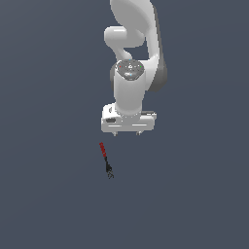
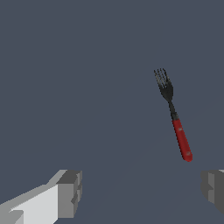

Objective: Pick up the object and move it to a goal position.

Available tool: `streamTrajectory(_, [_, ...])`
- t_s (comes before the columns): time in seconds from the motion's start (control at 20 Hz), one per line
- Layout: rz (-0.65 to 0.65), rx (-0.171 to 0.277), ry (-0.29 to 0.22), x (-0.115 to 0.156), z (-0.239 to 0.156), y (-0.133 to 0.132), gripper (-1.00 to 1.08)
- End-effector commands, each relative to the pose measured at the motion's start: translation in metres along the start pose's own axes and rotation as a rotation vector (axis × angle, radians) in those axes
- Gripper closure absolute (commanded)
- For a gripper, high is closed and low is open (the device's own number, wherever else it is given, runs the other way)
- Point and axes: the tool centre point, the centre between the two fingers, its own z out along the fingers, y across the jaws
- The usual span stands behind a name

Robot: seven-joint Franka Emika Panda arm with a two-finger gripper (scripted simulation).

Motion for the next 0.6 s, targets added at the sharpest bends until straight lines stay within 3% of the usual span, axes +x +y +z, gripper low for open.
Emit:
streamTrajectory(0.0, [0.0, 0.0, 0.0, 0.0, 0.0, 0.0, -0.92])
streamTrajectory(0.55, [-0.006, 0.019, 0.066, 0.015, -0.029, -0.017, -0.92])
